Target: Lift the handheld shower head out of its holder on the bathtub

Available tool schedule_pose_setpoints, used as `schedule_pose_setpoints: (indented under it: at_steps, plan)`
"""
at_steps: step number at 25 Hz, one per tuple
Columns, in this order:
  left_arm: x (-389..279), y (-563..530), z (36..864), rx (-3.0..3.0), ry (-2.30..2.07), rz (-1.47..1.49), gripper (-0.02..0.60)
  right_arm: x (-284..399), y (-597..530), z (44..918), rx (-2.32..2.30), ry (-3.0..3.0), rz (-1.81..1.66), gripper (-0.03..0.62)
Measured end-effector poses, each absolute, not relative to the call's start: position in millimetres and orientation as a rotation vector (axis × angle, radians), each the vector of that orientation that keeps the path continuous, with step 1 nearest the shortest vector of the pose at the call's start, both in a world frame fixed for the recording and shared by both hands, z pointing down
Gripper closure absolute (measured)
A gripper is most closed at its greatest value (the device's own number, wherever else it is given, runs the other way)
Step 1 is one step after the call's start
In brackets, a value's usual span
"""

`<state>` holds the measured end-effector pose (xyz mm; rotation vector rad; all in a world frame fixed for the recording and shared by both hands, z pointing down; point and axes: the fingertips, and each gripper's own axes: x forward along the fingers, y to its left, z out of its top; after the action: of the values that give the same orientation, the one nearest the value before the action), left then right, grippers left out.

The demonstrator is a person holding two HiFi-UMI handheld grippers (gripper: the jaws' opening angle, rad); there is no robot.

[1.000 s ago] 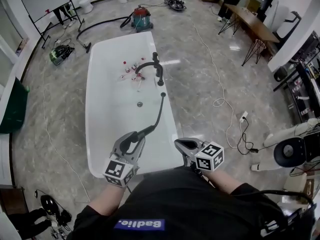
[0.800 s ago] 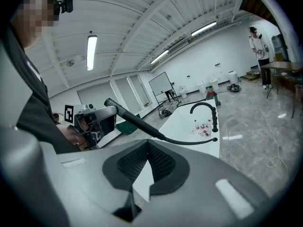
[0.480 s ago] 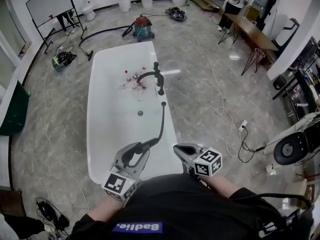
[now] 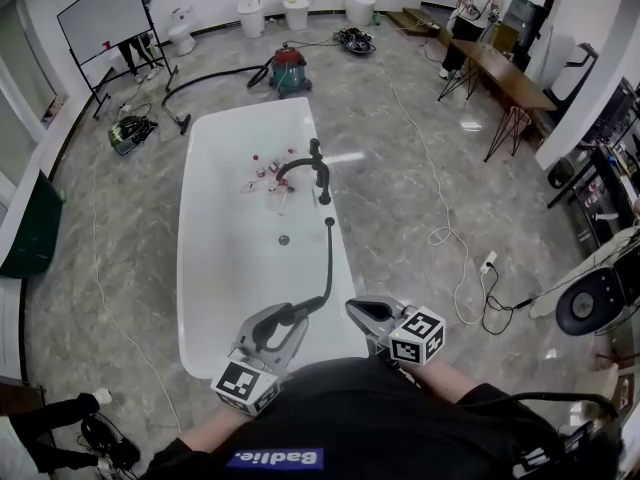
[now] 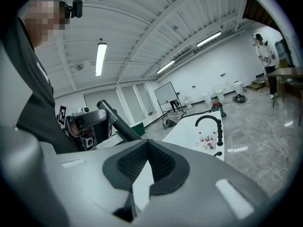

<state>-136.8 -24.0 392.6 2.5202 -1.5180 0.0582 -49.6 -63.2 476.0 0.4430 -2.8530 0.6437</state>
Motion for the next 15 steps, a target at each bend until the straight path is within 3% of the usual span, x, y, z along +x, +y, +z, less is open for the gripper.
schedule_pose_setpoints:
  at_steps: [15]
  plan:
    - [-140.3, -24.1, 395.1, 2.5, -1.542, 0.009, 0.448, -47.4, -62.3, 479.1, 0.459, -2.873, 0.634, 0.592]
